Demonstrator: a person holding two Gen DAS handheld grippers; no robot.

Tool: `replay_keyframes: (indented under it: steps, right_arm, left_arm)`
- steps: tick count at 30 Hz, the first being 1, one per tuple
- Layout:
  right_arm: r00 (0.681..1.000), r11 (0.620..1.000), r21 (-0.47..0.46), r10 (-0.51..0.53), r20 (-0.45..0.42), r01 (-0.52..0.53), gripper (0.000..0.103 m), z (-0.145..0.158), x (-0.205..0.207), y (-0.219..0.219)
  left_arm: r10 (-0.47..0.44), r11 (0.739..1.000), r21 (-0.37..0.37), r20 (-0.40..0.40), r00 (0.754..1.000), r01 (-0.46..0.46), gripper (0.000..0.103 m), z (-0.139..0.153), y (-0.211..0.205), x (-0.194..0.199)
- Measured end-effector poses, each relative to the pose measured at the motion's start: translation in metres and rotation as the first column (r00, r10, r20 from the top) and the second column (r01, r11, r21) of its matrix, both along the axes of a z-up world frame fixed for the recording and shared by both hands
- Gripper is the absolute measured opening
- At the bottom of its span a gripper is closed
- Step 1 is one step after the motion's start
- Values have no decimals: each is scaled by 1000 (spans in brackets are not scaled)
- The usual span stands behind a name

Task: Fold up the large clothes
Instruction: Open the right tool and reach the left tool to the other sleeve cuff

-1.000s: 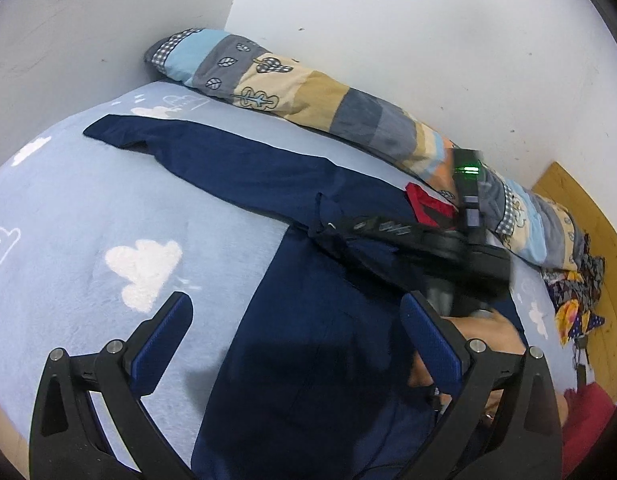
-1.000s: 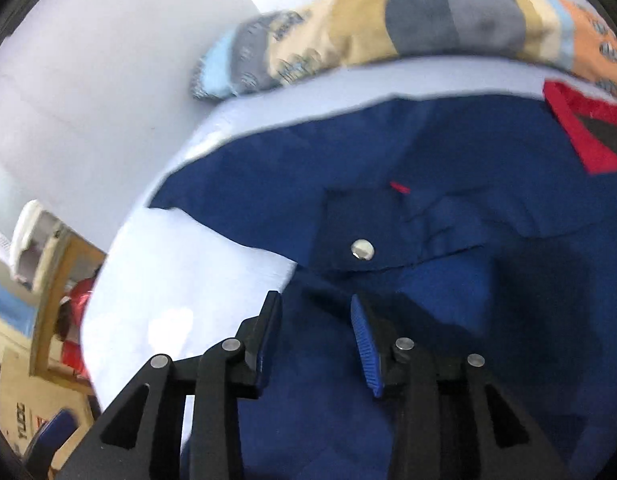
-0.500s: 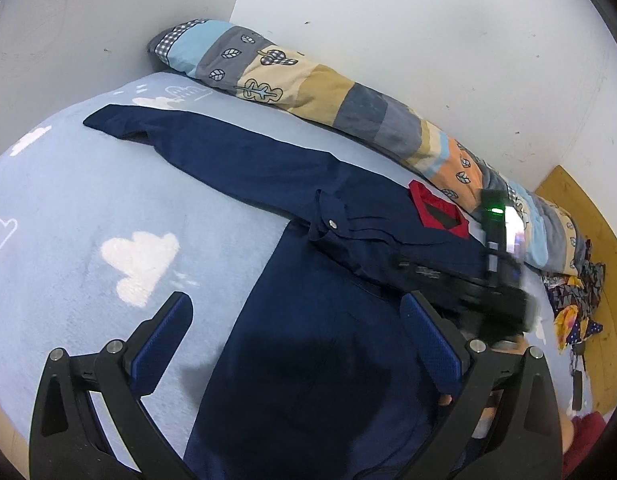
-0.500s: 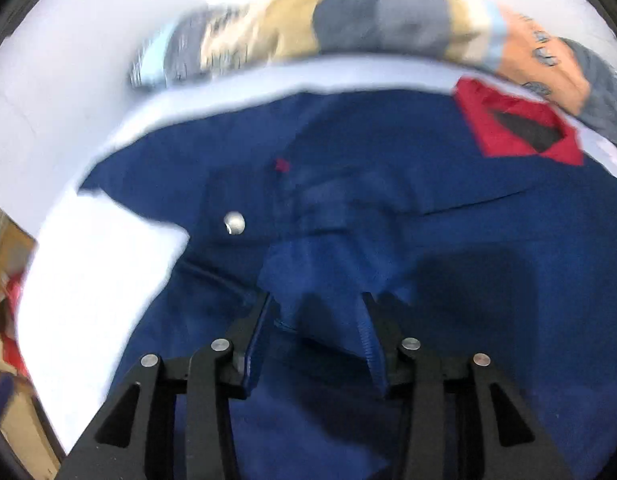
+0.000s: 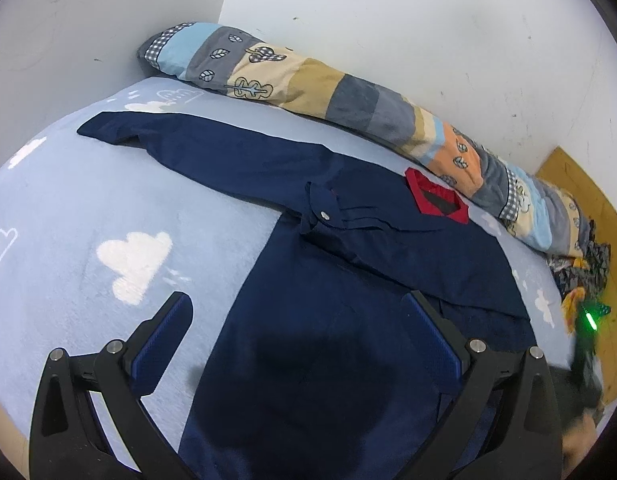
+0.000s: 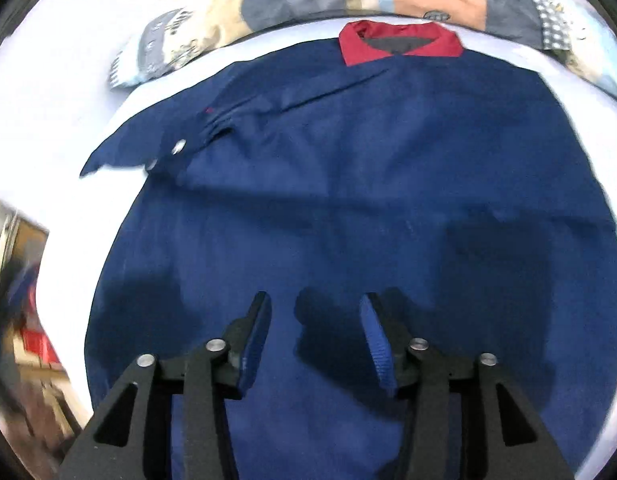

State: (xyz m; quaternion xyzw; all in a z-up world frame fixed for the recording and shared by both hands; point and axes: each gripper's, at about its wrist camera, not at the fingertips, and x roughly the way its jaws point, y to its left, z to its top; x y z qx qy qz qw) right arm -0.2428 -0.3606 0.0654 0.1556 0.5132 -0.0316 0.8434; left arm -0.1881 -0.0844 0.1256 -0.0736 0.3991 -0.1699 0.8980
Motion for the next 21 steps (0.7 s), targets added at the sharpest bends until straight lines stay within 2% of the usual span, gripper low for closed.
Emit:
replay_keyframes:
  steps: [3,5,7,8,9,11,13,16,18,20,21]
  right_arm:
    - [999,994,-107,31,10,-30,51,3,-57,2]
    - [998,971,-238,36,53,-23,51,15,-91,-1]
    - [994,949,-314,-2,113,38,51,33,-118,-23]
    - [985,937,-337,-35,171,92,52,45,-130,-31]
    - [972,925,-352,-62,229,142,62,56,-138,-39]
    - [938,908,-358,-96,332,219,80,72,-153,-49]
    - [922,899,-357,-113,371,254,79,73,-156,-54]
    - [937,929,-285,-140,319,235,76,61,-140,-63]
    - [933,954,-202,-145,329,219,76,58,-138,-67]
    - [930,956,-208,-124,347,205,76,61,-135,-63]
    - [930,952,-232,-107,353,197,76,61,-132,-59]
  left_arm:
    - [-15,999,37,13,1000,15,103,-1,-11,-6]
    - [-29,998,51,18,999,28,103,-1,-18,-11]
    - [-40,996,75,29,999,37,103,-2,-24,-15]
    - [-43,994,103,36,998,39,103,-4,-30,-18]
    - [-44,991,124,38,998,39,103,-6,-34,-19]
    - [-34,987,159,22,999,30,103,-12,-41,-21]
    - [-21,988,156,2,1000,20,103,-15,-43,-22]
    - [-3,992,129,-12,1000,4,103,-13,-44,-28]
    - [-7,990,139,23,1000,4,103,-7,-44,-35]
    - [-7,984,181,55,998,-4,103,-1,-40,-38]
    - [1,986,169,39,999,-7,103,2,-34,-33]
